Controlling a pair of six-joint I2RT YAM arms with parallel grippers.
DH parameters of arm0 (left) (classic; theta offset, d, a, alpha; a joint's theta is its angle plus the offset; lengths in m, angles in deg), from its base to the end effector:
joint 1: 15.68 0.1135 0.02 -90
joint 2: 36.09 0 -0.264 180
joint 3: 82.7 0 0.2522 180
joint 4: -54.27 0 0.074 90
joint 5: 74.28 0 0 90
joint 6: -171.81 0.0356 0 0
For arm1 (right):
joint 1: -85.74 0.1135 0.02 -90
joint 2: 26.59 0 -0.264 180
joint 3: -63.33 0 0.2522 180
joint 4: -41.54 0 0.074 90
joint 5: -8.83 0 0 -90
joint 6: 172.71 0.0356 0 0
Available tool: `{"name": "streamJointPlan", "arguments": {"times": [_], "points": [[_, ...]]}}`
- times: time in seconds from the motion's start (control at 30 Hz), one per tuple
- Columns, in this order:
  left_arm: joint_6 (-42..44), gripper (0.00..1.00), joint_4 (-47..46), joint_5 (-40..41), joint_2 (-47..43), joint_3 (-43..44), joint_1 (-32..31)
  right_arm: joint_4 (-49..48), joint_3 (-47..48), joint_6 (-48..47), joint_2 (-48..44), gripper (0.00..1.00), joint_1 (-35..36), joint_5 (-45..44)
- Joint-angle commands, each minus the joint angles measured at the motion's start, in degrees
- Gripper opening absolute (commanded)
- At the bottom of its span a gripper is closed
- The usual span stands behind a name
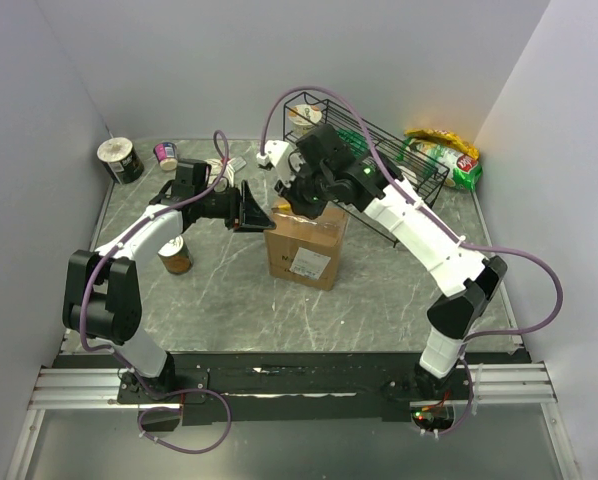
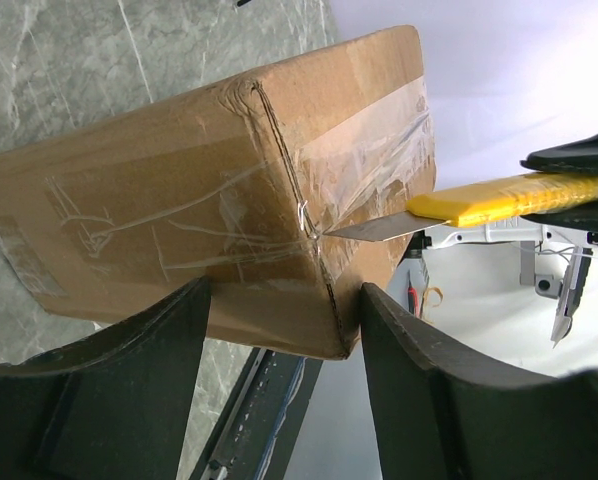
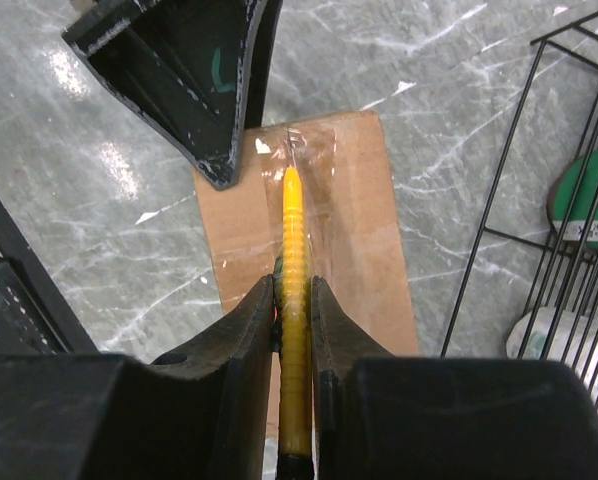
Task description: Unpack the express box
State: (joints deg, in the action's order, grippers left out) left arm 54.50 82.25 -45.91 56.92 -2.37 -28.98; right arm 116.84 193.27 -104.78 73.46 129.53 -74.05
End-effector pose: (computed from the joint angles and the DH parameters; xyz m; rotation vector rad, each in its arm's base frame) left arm 0.3323 -0.1107 0.2625 0.3317 2.2692 -1.5898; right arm 0.2579 0.2533 0.4213 -1.3444 1.9641 0.3292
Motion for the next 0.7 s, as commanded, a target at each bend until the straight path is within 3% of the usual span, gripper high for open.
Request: {"name": "streamJointPlan", "arguments": {"times": [0.0, 0.67], "points": [[3.32, 0.64, 4.41, 11.61, 4.11, -3.02, -1.03, 4.64, -2.18, -1.14, -3.45, 0.00, -1.34, -1.84], [3.23, 0.64, 4.15, 12.06, 4.64, -3.20, -1.03, 6.84, -6.49, -2.81, -6.71, 0.00, -3.36, -1.93]]}}
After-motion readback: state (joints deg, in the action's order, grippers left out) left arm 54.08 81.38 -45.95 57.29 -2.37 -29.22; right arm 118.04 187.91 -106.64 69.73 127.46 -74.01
